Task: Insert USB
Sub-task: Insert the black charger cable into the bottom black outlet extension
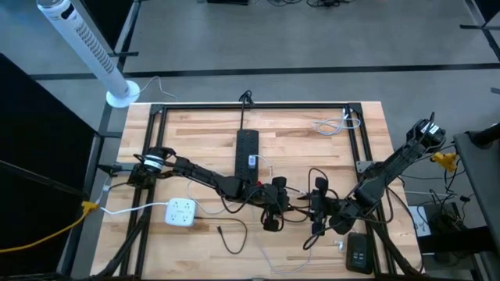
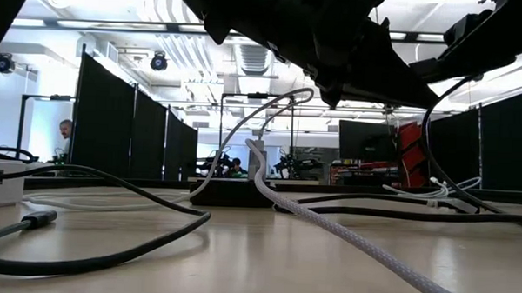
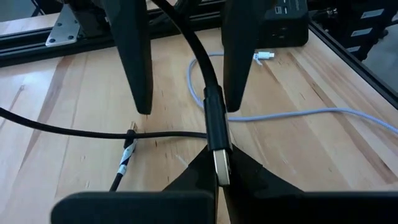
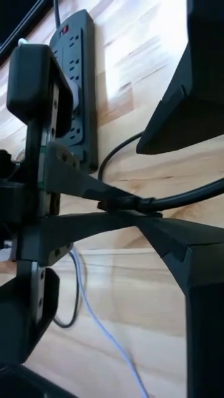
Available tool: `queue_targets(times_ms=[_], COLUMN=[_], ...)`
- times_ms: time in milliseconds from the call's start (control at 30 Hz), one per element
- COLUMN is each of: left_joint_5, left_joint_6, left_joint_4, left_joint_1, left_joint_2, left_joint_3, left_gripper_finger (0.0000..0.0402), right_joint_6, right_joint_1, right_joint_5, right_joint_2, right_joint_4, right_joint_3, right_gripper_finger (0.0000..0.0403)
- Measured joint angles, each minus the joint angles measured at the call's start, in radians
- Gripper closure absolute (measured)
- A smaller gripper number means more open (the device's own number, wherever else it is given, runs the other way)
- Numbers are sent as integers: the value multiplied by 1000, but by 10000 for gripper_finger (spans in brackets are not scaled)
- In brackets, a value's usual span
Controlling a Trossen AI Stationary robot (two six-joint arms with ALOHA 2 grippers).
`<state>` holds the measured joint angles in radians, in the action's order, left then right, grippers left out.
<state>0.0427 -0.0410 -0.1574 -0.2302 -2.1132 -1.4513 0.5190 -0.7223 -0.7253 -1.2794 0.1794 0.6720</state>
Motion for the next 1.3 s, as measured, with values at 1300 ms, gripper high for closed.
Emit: queue_targets(times_ms=[1300], left_joint_5=[-92], left_joint_6=[39], left_joint_4=[38], left_joint_1=[1], left_joint_2=[8], left_joint_3=[-2], left_gripper_finger=[360], right_joint_6=[-24], right_joint_1=[2], right_joint_5=[193], right_joint_2=[-19], right_joint_4=[137], right_joint_3=[68], right_gripper_finger=[403])
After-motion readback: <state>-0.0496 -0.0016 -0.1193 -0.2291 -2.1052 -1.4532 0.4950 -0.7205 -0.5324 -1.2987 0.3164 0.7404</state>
